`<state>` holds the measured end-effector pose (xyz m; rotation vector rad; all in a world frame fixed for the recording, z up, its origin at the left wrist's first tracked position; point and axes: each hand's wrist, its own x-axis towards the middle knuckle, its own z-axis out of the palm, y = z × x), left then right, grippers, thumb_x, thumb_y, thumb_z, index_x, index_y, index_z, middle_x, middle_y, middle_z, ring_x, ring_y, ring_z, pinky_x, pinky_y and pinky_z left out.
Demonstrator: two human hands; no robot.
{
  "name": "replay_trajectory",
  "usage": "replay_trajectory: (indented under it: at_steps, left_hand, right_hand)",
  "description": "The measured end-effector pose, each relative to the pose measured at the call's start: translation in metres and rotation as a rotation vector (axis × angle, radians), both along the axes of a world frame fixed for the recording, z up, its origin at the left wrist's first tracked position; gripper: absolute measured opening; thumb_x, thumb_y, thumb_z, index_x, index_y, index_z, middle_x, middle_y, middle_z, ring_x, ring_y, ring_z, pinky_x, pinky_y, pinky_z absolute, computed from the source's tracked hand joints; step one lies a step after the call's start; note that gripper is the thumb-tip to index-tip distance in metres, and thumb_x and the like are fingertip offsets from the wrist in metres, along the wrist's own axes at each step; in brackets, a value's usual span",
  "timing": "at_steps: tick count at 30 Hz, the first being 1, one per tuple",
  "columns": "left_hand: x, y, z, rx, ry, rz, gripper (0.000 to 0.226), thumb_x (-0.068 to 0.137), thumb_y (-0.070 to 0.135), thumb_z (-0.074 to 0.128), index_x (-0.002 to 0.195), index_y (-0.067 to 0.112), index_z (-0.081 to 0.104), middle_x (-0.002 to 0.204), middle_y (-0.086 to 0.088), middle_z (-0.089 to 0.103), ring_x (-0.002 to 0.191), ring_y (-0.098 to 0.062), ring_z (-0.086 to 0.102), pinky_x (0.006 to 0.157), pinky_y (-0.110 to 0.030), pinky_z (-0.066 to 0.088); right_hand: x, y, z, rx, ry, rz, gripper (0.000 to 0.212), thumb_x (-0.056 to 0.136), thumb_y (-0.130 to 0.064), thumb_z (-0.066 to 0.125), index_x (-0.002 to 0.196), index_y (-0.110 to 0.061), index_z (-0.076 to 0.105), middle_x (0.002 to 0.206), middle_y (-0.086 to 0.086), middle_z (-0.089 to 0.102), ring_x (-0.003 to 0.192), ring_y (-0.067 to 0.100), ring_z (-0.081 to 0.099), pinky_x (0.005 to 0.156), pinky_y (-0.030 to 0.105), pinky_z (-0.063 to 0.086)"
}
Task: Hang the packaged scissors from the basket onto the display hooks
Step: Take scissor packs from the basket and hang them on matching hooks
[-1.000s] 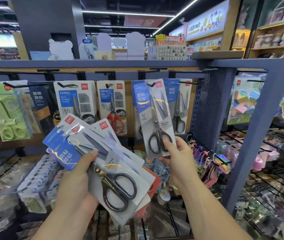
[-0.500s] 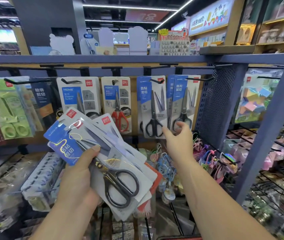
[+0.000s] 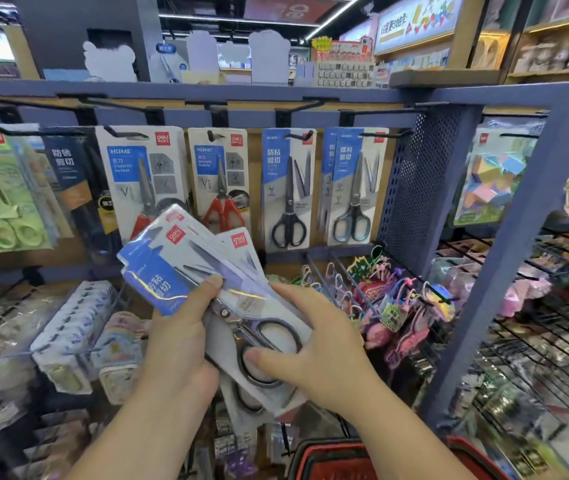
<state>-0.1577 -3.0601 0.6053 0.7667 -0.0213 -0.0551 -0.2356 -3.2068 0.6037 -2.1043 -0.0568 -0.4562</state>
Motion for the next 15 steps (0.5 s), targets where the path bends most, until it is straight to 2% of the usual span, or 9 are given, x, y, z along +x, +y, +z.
replay_trajectory:
  at_steps: [2,5,6,8,12,15]
  left_hand:
    - [-0.005,-0.004,0.002,0.017,0.02,-0.006,0.067,0.076,0.022,0.08,0.141,0.015,0.065,0.125,-0.012,0.076,0.115,-0.033,0.073,0.096,-0.053,0.06]
    - [-0.013,-0.005,-0.002,0.036,0.062,-0.064,0.056,0.08,0.026,0.076,0.134,0.015,0.068,0.114,-0.01,0.08,0.095,-0.026,0.079,0.074,-0.044,0.067]
    - [-0.015,-0.006,-0.003,0.028,0.073,-0.083,0.052,0.08,0.026,0.076,0.13,0.017,0.07,0.11,-0.009,0.081,0.09,-0.024,0.08,0.068,-0.041,0.066]
    - [-0.019,-0.007,-0.006,0.02,0.081,-0.082,0.049,0.078,0.025,0.077,0.126,0.019,0.071,0.108,-0.006,0.082,0.087,-0.02,0.081,0.062,-0.035,0.064]
    - [-0.025,-0.007,-0.004,0.051,0.063,-0.075,0.059,0.074,0.021,0.079,0.132,0.014,0.069,0.111,-0.009,0.081,0.09,-0.024,0.08,0.067,-0.038,0.065]
    - [-0.026,-0.008,-0.009,0.077,0.06,-0.083,0.033,0.084,0.011,0.076,0.116,0.016,0.073,0.108,-0.011,0.081,0.091,-0.027,0.08,0.074,-0.041,0.065]
  right_hand:
    - [-0.003,0.0,-0.007,0.071,-0.016,-0.029,0.066,0.07,-0.048,0.084,0.132,-0.044,0.063,0.126,-0.022,0.065,0.116,-0.002,0.061,0.097,0.03,0.052]
    - [-0.005,-0.002,-0.013,0.248,-0.086,-0.051,0.038,0.08,-0.021,0.086,0.113,-0.036,0.074,0.108,-0.015,0.075,0.1,0.003,0.07,0.083,0.023,0.055]
    - [-0.006,-0.002,-0.014,0.302,-0.118,-0.062,0.033,0.082,-0.015,0.085,0.108,-0.033,0.075,0.102,-0.015,0.076,0.096,0.004,0.071,0.08,0.02,0.055]
    - [-0.007,-0.001,-0.015,0.374,-0.161,-0.077,0.029,0.084,-0.012,0.084,0.102,-0.032,0.075,0.096,-0.012,0.077,0.09,0.008,0.072,0.077,0.023,0.057]
    - [-0.005,-0.001,-0.021,0.541,-0.187,-0.069,0.023,0.084,-0.02,0.085,0.098,-0.034,0.075,0.097,-0.004,0.078,0.09,0.015,0.074,0.076,0.029,0.059]
    - [-0.003,-0.001,-0.025,0.665,-0.207,-0.11,0.023,0.078,-0.029,0.082,0.101,-0.033,0.076,0.098,0.0,0.079,0.091,0.02,0.075,0.08,0.037,0.061]
